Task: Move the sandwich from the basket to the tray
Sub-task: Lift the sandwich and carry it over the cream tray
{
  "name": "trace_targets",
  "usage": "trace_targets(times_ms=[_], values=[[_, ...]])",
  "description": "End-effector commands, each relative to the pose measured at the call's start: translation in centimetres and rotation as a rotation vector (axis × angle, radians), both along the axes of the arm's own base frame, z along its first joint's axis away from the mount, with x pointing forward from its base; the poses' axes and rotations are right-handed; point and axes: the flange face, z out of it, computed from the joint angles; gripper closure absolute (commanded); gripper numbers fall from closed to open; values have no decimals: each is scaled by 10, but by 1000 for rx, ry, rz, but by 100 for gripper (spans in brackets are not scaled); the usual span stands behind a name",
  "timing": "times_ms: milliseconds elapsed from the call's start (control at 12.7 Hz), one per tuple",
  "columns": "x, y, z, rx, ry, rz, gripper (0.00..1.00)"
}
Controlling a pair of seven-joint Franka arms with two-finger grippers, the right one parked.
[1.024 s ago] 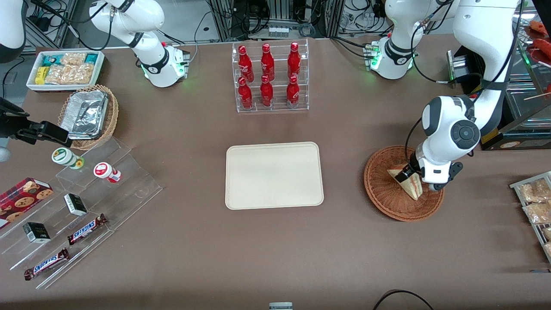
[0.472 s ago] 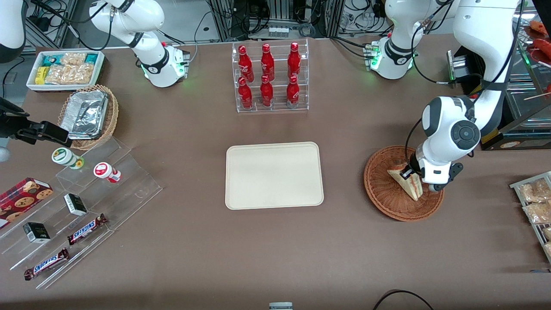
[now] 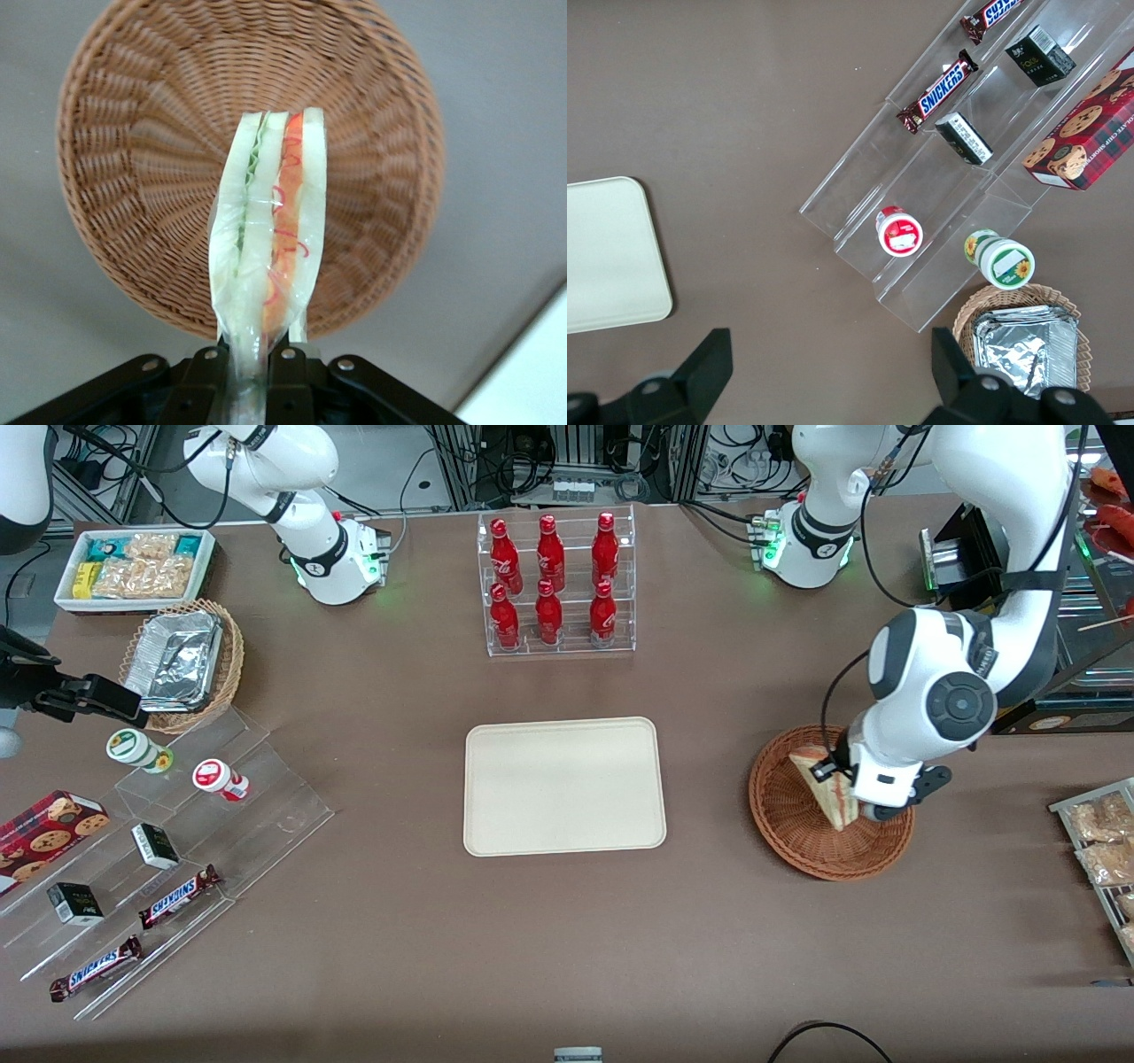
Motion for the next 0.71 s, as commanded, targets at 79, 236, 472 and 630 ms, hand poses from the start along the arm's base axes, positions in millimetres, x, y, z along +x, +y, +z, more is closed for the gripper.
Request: trace_targets(times_ms=[79, 236, 472, 630], values=[[-11, -71, 14, -10, -11, -183, 100], [-18, -122, 18, -22, -28, -264, 100], [-25, -207, 7, -39, -38, -375, 100], [-31, -255, -6, -48, -42, -394, 100]])
